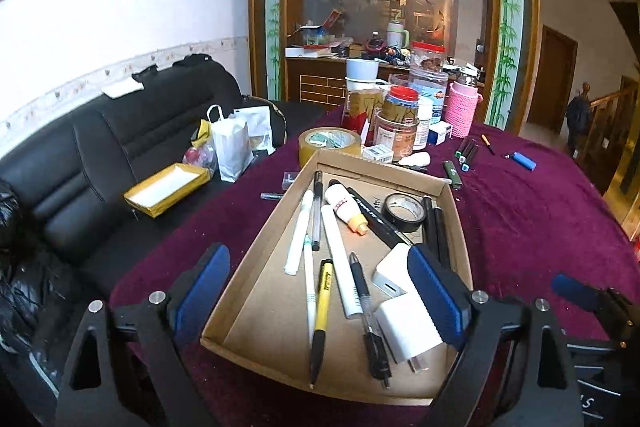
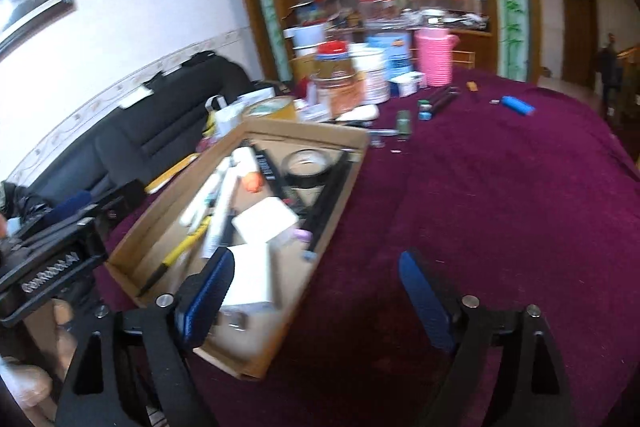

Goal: Organize rigid objects
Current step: 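Withdraw both open tools from the tray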

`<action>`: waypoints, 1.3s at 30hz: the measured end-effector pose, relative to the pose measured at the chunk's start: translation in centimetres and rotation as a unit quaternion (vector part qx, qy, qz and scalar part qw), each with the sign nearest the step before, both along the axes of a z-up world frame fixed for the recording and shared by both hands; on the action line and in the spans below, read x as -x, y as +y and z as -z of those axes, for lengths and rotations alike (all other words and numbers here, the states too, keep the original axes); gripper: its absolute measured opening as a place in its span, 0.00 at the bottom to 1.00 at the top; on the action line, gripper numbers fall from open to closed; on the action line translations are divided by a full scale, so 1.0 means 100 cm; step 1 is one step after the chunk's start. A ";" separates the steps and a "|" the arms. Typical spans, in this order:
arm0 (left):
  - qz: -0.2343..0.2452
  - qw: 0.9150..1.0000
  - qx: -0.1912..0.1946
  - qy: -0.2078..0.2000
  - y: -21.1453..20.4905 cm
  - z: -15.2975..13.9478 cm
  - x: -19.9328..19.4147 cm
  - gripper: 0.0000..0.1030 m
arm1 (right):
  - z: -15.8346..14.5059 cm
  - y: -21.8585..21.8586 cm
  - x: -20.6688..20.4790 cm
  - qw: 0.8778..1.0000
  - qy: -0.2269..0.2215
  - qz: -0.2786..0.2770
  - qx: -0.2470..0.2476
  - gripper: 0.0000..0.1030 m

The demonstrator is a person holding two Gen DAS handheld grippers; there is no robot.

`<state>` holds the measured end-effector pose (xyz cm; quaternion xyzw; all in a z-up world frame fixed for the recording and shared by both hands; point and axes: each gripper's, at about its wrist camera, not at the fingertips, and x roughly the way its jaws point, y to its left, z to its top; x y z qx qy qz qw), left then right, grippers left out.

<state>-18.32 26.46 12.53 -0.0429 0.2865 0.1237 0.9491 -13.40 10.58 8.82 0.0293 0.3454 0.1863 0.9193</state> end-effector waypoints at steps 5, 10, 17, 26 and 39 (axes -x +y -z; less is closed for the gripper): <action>0.005 1.000 -0.018 0.004 -0.019 -0.004 0.002 0.88 | 0.006 -0.022 0.006 0.998 -0.007 0.054 0.030 0.88; 0.015 0.999 -0.043 0.015 -0.040 -0.003 0.003 0.88 | 0.006 -0.035 0.012 0.996 -0.018 0.079 0.047 0.90; 0.035 0.997 -0.053 0.032 -0.059 0.004 0.003 0.88 | 0.005 -0.039 0.020 0.995 -0.031 0.078 0.054 0.90; 0.049 0.997 -0.049 0.042 -0.068 0.009 0.002 0.88 | 0.008 -0.039 0.022 0.994 -0.034 0.084 0.067 0.90; 0.049 0.996 -0.047 0.050 -0.065 0.014 -0.002 0.88 | 0.017 -0.036 0.017 0.994 -0.017 0.082 0.071 0.91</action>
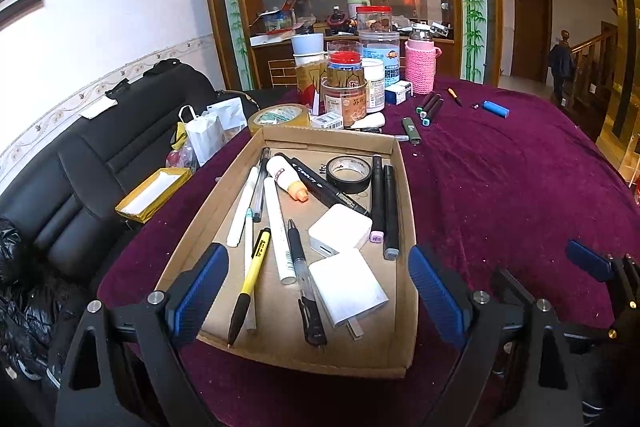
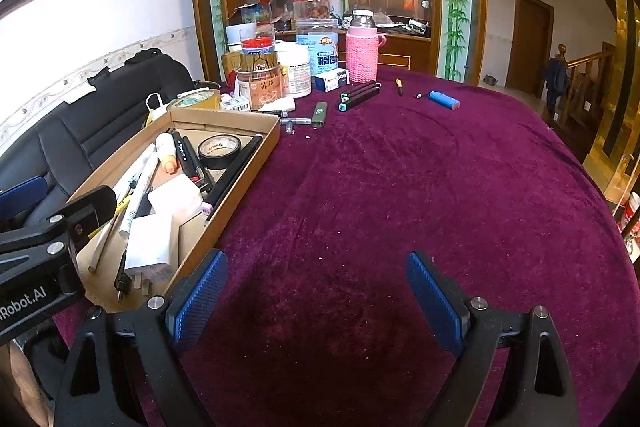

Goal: Organize rigid objects
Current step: 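Withdraw both open tools from the tray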

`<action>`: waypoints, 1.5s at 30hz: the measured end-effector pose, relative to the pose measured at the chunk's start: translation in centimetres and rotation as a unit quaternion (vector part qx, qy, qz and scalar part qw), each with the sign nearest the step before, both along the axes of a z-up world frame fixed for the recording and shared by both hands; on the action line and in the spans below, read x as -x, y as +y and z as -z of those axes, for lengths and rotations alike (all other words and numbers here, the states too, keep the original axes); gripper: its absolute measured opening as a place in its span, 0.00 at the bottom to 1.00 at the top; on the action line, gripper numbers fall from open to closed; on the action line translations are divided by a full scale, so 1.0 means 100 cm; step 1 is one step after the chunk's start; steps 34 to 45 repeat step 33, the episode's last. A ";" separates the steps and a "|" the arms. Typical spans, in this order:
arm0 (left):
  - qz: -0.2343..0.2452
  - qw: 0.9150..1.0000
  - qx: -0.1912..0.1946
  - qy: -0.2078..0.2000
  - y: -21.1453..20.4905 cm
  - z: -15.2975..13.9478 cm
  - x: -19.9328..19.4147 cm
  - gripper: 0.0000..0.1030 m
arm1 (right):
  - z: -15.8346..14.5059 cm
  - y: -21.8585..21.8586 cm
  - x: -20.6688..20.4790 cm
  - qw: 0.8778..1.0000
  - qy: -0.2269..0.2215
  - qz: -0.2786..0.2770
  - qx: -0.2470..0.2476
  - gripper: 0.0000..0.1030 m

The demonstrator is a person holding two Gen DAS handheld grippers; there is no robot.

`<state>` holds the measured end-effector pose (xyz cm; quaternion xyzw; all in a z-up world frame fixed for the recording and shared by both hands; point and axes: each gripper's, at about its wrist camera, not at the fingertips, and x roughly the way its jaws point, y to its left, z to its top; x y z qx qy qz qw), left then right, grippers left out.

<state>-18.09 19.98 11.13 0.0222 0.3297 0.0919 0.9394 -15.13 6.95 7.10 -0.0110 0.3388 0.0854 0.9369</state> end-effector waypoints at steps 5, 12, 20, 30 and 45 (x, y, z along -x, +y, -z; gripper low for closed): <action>-0.007 1.000 0.002 0.001 0.001 0.004 -0.003 0.88 | 0.003 0.000 -0.001 1.000 0.004 0.001 0.002 0.91; -0.092 0.970 -0.032 -0.221 -0.007 -0.042 0.064 1.00 | -0.002 -0.005 0.002 1.000 -0.021 0.013 -0.009 0.90; -0.031 0.992 0.097 -0.071 0.016 -0.017 0.021 1.00 | -0.005 0.002 0.004 0.999 -0.027 0.002 0.019 0.90; -0.084 0.988 0.131 -0.006 0.055 0.003 0.014 1.00 | -0.012 0.034 0.003 0.995 -0.041 -0.038 0.079 0.91; -0.108 0.988 0.108 0.011 0.057 0.007 0.014 1.00 | -0.016 0.042 0.000 0.994 -0.040 -0.047 0.087 0.91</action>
